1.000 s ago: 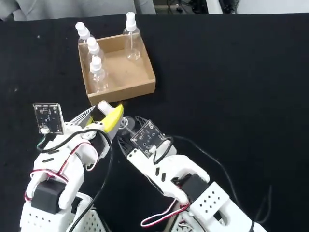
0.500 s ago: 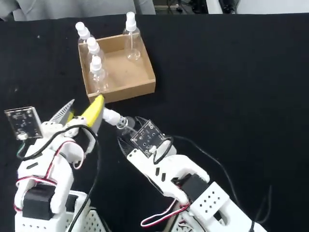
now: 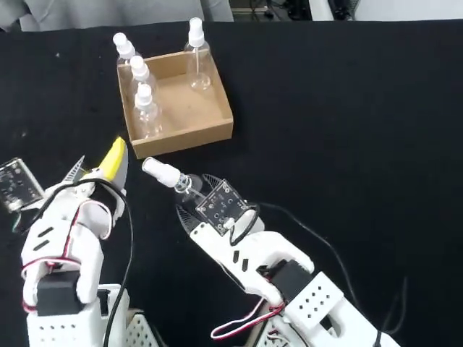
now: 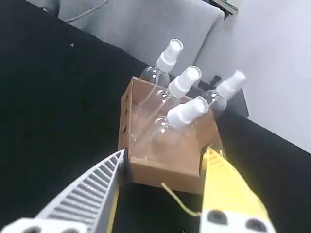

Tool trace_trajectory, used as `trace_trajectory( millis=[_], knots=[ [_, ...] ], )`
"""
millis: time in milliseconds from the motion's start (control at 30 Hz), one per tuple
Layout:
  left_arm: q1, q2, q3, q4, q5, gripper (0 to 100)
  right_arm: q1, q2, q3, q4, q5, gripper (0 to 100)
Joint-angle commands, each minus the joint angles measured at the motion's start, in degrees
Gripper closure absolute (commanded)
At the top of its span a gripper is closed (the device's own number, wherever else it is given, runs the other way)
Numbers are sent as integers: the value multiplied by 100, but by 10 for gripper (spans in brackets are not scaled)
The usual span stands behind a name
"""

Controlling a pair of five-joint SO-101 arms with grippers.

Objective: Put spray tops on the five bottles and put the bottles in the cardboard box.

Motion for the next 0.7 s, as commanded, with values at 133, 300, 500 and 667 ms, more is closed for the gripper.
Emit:
trace_trajectory(
  millis=[133, 300, 500, 667],
  knots=[
    [-48, -53, 75, -211, 79, 770, -79, -101, -576, -132, -9, 843],
    [233, -44, 101, -176, 62, 770, -79, -101, -664, -114, -18, 843],
    [787, -44, 268, -211, 26, 770, -88, -101, -734, -114, -18, 843],
    [1305, -44, 268, -176, -440, 770, -88, -101, -716, -114, -18, 843]
  ],
)
